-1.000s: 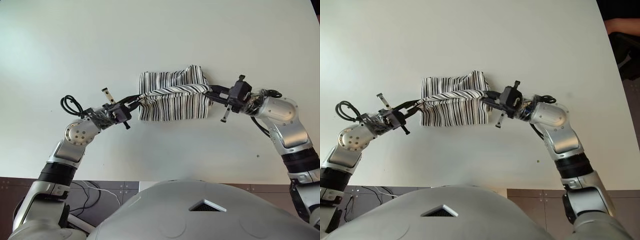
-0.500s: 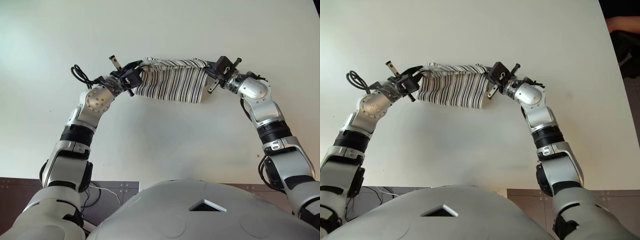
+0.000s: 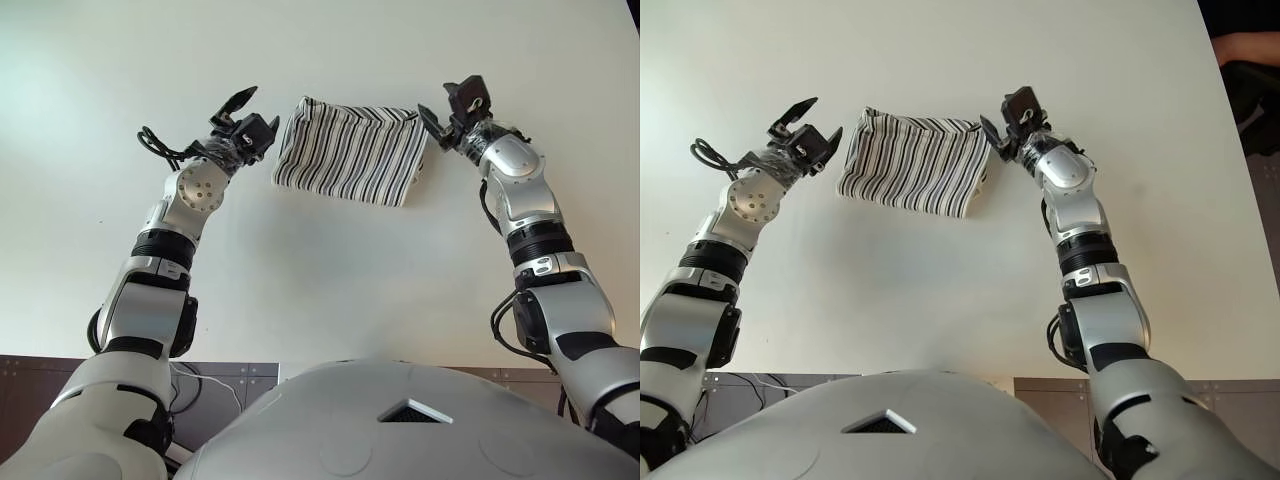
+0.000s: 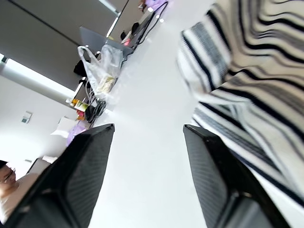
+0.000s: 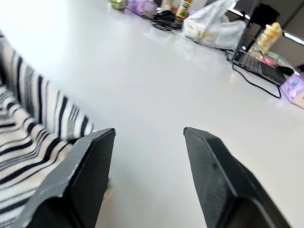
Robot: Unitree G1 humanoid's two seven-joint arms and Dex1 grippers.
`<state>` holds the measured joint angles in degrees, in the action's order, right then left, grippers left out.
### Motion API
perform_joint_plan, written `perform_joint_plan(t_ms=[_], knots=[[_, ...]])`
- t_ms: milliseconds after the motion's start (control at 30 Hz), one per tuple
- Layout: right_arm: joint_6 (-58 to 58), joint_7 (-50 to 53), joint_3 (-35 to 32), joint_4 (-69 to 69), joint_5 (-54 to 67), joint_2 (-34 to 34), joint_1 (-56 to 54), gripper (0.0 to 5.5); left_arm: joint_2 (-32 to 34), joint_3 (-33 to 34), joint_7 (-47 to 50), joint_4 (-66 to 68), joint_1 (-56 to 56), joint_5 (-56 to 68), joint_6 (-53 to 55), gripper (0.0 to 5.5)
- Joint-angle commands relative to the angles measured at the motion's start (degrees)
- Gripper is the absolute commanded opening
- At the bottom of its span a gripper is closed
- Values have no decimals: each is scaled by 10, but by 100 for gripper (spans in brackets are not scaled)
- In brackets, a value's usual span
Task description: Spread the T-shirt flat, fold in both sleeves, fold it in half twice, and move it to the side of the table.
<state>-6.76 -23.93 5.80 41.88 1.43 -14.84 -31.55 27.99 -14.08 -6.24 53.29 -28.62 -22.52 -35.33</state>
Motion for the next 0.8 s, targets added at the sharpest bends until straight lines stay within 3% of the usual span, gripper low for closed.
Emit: perform_joint_plan(t_ms=[33, 133, 233, 367, 500, 600, 800], knots=[[23, 32, -47, 33, 26, 10, -34, 263, 3, 17, 9, 2, 38, 17, 7, 331], [-15, 12, -43, -18, 31, 21, -23, 263, 0, 30, 13, -7, 62, 33, 13, 381], [-68, -145, 77, -193, 41, 37, 50, 263, -12, 66, 31, -19, 78, 67, 22, 423], [-96, -226, 150, -74, -11, 62, 9, 263, -39, 123, 49, -50, 90, 138, -23, 423], [-110, -206, 137, 122, -35, 92, -76, 263, -59, 153, 51, -78, 103, 178, -53, 423], [-47, -107, 90, 256, -28, 131, -137, 263, -74, 159, 34, -111, 118, 199, -69, 423], [70, -73, -29, 333, 39, 148, -156, 263, -92, 170, 18, -146, 148, 218, -68, 423]])
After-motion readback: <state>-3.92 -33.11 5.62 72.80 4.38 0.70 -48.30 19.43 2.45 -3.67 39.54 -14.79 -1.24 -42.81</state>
